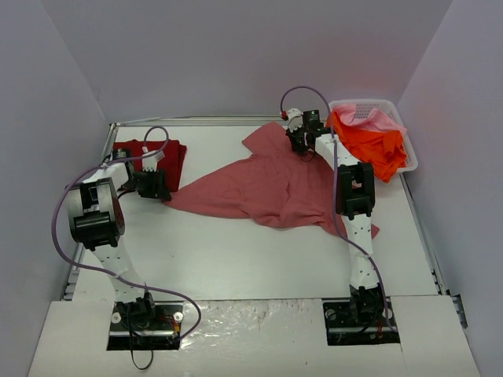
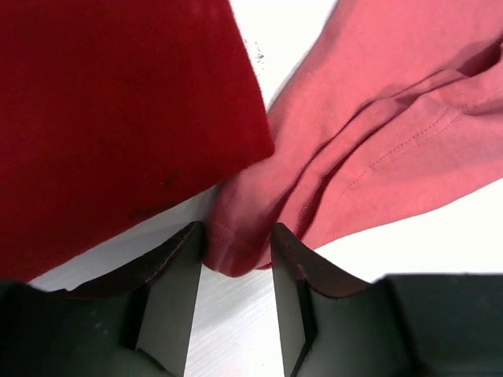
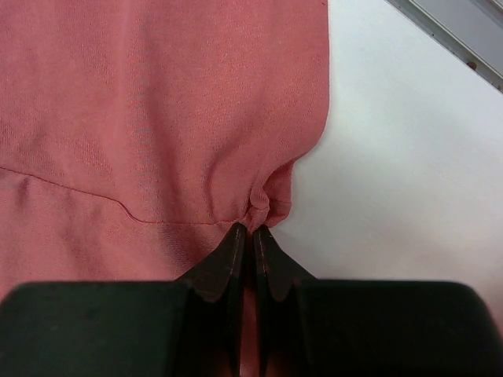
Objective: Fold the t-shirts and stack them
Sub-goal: Flatten out the tshirt
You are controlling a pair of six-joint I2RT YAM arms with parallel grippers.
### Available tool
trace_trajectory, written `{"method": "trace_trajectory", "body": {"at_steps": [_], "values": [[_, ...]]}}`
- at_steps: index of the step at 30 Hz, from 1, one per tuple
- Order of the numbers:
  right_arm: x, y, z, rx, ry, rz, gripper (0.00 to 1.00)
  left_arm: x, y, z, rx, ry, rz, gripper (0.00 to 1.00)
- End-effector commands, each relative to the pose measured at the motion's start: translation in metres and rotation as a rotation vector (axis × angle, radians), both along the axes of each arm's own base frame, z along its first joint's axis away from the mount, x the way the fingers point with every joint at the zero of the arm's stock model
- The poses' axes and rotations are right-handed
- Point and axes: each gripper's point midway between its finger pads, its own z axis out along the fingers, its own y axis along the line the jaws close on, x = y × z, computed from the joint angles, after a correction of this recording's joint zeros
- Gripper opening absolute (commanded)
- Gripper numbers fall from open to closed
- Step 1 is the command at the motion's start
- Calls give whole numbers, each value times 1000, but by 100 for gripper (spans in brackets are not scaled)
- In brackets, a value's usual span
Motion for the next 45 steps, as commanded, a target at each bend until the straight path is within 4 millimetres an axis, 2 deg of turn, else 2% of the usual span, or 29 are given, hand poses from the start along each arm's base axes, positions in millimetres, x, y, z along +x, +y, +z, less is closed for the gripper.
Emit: {"method": "trace_trajectory", "body": {"at_steps": [1, 7, 11, 19, 23, 26, 32, 35, 38, 41, 42, 44, 45], "values": [[-60, 4, -64, -53, 259, 29, 0, -5, -3, 5, -34, 9, -33, 37], [-62, 4, -68, -61, 264, 34, 0, -10, 1, -6, -17, 36, -35, 29], [-63, 4, -66, -63, 264, 37, 0, -11, 3, -10, -17, 48, -28, 29], [-64, 4, -65, -66, 264, 41, 0, -11, 10, -5, 0, 55, -33, 27], [-65, 3, -63, -69, 262, 44, 0, -11, 17, -2, -9, 49, -15, 17], [-67, 2, -64, -74, 267, 43, 0, -12, 18, 0, -20, 52, -14, 3], [-70, 1, -60, -79, 267, 51, 0, -18, 14, 7, -38, 48, -29, 2], [-73, -2, -47, -83, 258, 58, 0, -23, 9, 18, -59, 35, -63, 2], [-76, -3, -18, -76, 221, 67, 0, -34, 4, 37, -81, 41, -90, 3], [-81, -4, 0, -76, 203, 75, 0, -37, -1, 62, -88, -17, -122, 2], [-82, -5, 14, -75, 183, 74, 0, -40, -2, 77, -82, -45, -129, 2], [-83, -8, 28, -79, 163, 68, 0, -40, -3, 94, -73, -83, -128, 2], [-80, -9, 43, -76, 135, 64, 0, -42, -3, 108, -63, -111, -124, 2]]}}
